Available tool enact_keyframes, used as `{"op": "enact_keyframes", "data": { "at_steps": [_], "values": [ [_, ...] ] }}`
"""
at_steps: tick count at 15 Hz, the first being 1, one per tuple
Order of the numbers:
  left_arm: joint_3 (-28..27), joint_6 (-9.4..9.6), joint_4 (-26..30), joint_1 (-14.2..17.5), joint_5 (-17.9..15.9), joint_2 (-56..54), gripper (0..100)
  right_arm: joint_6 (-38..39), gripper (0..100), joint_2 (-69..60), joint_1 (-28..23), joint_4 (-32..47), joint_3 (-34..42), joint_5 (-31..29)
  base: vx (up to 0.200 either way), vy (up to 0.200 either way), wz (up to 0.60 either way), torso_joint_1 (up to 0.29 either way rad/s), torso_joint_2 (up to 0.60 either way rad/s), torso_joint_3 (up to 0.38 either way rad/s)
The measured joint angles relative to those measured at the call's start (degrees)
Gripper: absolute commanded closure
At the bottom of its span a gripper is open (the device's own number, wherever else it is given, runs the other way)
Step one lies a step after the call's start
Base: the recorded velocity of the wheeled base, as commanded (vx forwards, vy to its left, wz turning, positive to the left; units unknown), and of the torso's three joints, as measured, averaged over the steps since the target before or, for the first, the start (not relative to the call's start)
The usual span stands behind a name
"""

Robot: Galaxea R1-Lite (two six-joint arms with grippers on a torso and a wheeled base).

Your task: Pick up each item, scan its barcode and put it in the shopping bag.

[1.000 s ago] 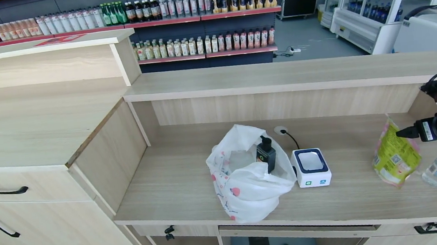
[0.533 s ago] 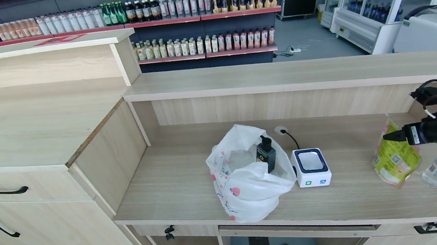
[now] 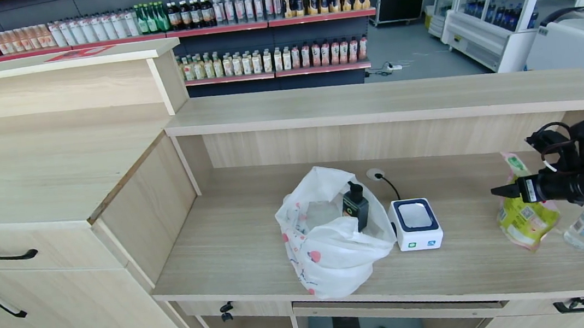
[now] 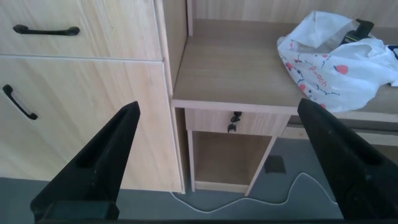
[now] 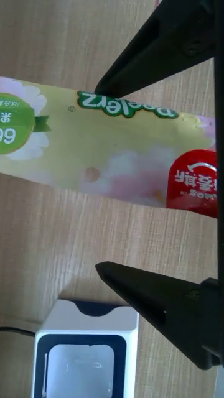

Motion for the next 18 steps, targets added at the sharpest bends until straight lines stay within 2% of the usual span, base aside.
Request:
{"op": "enact_keyframes", "data": {
  "at_steps": [7, 8, 14, 18],
  "values": [
    [0.0, 0.00, 0.0, 0.0, 0.0, 0.0, 0, 0.2, 0, 4.9, -0.3, -2.4, -0.1, 0.0, 0.000, 0.000, 0.00, 0.000, 0.00, 0.000],
    [0.0, 0.00, 0.0, 0.0, 0.0, 0.0, 0, 0.3, 100, 5.4, -0.5, -3.4, -0.1, 0.0, 0.000, 0.000, 0.00, 0.000, 0.00, 0.000],
    [0.0, -0.02, 0.0, 0.0, 0.0, 0.0, 0, -0.3, 100, 8.3, -0.6, -7.8, 0.5, 0.0, 0.000, 0.000, 0.00, 0.000, 0.00, 0.000],
    [0.0, -0.02, 0.0, 0.0, 0.0, 0.0, 0, 0.1, 100, 8.2, -0.5, -7.8, 1.1, 0.4, 0.000, 0.000, 0.00, 0.000, 0.00, 0.000]
  ]
}}
